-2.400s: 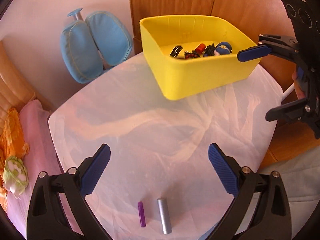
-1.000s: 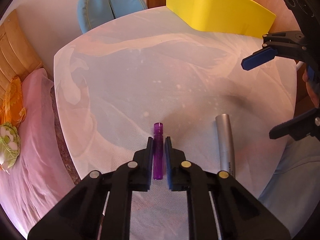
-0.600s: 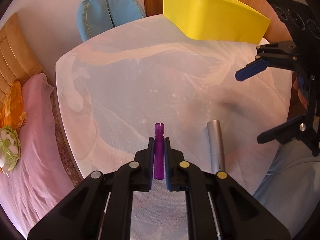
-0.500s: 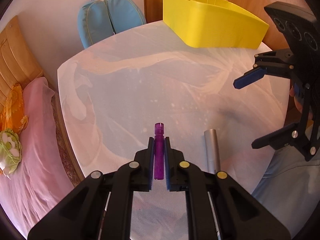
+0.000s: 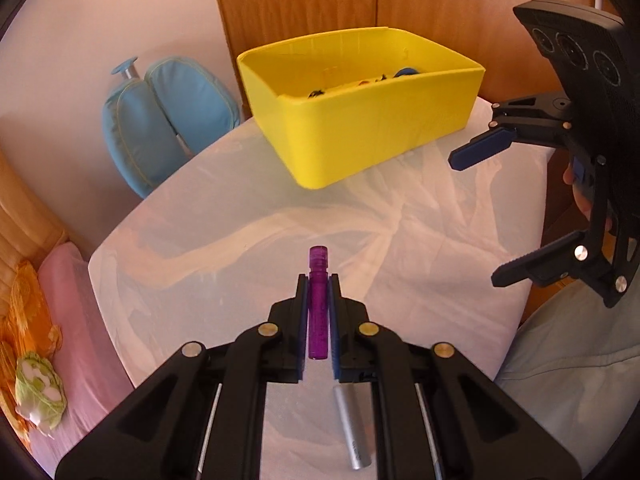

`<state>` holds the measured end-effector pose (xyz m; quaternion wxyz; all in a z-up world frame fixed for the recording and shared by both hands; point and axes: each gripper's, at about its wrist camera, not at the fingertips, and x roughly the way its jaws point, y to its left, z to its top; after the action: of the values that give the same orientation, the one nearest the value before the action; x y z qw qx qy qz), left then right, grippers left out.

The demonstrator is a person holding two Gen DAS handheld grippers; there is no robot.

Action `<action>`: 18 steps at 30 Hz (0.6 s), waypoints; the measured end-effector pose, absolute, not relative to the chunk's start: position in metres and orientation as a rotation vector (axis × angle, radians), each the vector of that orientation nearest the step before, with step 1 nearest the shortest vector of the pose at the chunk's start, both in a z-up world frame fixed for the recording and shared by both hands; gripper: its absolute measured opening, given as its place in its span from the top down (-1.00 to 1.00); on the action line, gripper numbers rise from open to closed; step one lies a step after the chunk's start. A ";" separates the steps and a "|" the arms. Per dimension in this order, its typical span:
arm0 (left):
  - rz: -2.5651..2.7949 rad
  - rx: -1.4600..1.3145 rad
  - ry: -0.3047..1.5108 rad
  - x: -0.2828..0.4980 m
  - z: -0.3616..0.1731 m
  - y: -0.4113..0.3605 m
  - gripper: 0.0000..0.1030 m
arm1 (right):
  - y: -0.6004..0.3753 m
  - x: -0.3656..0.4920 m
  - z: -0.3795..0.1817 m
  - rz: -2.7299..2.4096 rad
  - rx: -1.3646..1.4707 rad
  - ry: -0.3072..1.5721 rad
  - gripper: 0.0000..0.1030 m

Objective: Organize jewelry
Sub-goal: 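Carry the purple tube over the yellow bin with the left gripper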

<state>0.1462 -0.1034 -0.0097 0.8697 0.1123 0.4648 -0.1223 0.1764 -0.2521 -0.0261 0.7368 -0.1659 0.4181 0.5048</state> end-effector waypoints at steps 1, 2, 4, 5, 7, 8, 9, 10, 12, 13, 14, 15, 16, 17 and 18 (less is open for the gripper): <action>-0.272 0.243 0.961 0.151 -0.004 -0.112 0.81 | -0.263 0.180 -0.021 1.098 -0.347 0.907 -0.85; -0.288 0.253 0.946 0.157 0.002 -0.122 0.81 | -0.273 0.184 -0.017 1.088 -0.329 0.897 -0.85; -0.312 0.273 0.922 0.168 0.013 -0.142 0.81 | -0.296 0.191 -0.009 1.066 -0.297 0.879 -0.85; -0.327 0.283 0.913 0.175 0.018 -0.152 0.81 | -0.306 0.195 -0.006 1.056 -0.286 0.870 -0.85; -0.340 0.312 0.894 0.187 0.026 -0.171 0.81 | -0.325 0.201 -0.001 1.039 -0.275 0.850 -0.85; -0.344 0.323 0.889 0.195 0.030 -0.179 0.81 | -0.335 0.205 0.002 1.031 -0.273 0.840 -0.85; -0.344 0.332 0.883 0.202 0.032 -0.188 0.81 | -0.344 0.209 0.004 1.024 -0.274 0.831 -0.85; -0.345 0.334 0.879 0.209 0.035 -0.195 0.81 | -0.353 0.214 0.007 1.016 -0.276 0.821 -0.85; -0.341 0.337 0.869 0.222 0.040 -0.208 0.81 | -0.370 0.227 0.012 1.000 -0.279 0.802 -0.85; -0.339 0.342 0.863 0.229 0.043 -0.215 0.81 | -0.377 0.233 0.015 0.995 -0.277 0.791 -0.85; -0.337 0.346 0.857 0.235 0.044 -0.220 0.81 | -0.385 0.240 0.018 0.993 -0.275 0.779 -0.85; -0.331 0.345 0.852 0.242 0.044 -0.224 0.81 | -0.391 0.248 0.021 0.988 -0.271 0.768 -0.85; -0.332 0.339 0.857 0.249 0.044 -0.228 0.81 | -0.396 0.255 0.023 0.979 -0.265 0.764 -0.85; -0.331 0.337 0.860 0.256 0.043 -0.229 0.81 | -0.399 0.263 0.024 0.969 -0.257 0.765 -0.85; -0.330 0.338 0.864 0.265 0.043 -0.230 0.81 | -0.402 0.273 0.025 0.962 -0.246 0.770 -0.85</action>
<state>0.2648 -0.2299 0.0427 0.8812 0.1623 0.4148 -0.1586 0.2725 -0.4016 0.0251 0.8090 -0.1148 0.3603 0.4501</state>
